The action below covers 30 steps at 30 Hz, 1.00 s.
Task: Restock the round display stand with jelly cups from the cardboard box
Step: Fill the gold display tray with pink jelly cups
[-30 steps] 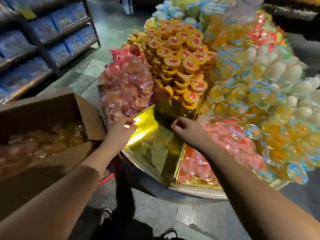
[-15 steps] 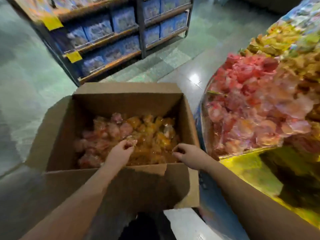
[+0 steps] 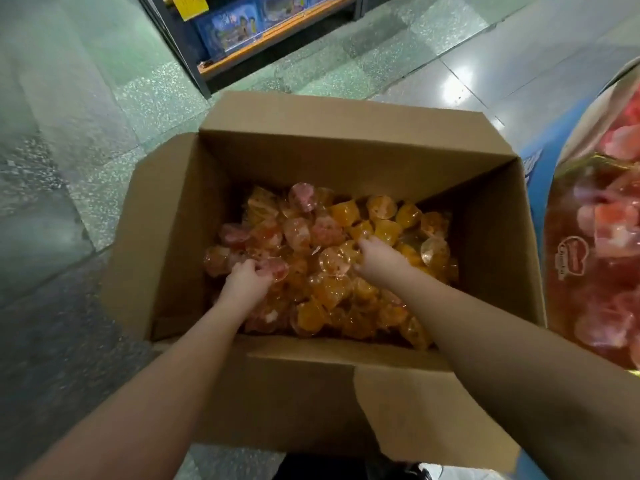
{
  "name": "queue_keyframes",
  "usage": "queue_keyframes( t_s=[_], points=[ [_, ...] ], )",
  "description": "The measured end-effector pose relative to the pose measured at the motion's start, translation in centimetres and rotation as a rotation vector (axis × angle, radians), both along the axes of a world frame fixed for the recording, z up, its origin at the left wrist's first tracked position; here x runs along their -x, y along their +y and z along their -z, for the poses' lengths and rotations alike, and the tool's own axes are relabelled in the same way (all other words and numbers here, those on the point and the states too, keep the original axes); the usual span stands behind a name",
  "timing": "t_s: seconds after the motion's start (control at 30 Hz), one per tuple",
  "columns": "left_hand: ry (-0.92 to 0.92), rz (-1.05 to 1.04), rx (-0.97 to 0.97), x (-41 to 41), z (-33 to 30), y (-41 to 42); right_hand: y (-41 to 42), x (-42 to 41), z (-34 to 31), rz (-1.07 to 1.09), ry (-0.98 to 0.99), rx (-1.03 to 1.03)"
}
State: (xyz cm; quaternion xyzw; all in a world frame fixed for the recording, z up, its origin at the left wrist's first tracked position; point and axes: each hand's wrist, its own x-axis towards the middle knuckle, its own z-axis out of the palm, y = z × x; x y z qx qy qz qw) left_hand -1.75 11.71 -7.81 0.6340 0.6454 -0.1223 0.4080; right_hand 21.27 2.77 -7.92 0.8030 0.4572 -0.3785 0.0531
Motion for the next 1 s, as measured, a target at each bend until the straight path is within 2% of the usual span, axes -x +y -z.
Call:
queue_keyframes(
  t_s=[0.1,0.23,0.3,0.43,0.67,0.83,1.0],
  points=[
    [-0.005,0.046,0.025,-0.8,2.2,0.6,3.4,0.5,2.6,-0.11,-0.065,-0.01],
    [0.137,0.146,-0.003,-1.6,4.4,1.3,7.2,0.5,4.7,-0.172,-0.079,-0.083],
    [0.178,0.197,-0.006,-1.6,5.3,1.4,8.6,0.3,5.9,-0.202,-0.096,-0.046],
    [0.144,0.13,-0.022,-1.0,6.7,1.5,9.9,0.3,7.9,-0.297,-0.146,0.046],
    [0.089,0.102,-0.045,-0.8,7.1,1.4,10.5,0.7,9.6,-0.294,-0.153,0.069],
    [0.019,0.073,-0.104,-0.4,6.2,0.8,9.4,0.9,9.8,-0.225,-0.164,0.048],
    [-0.078,0.059,-0.234,-0.1,3.1,-0.4,5.5,1.6,8.4,0.05,-0.044,-0.076]
  ],
)
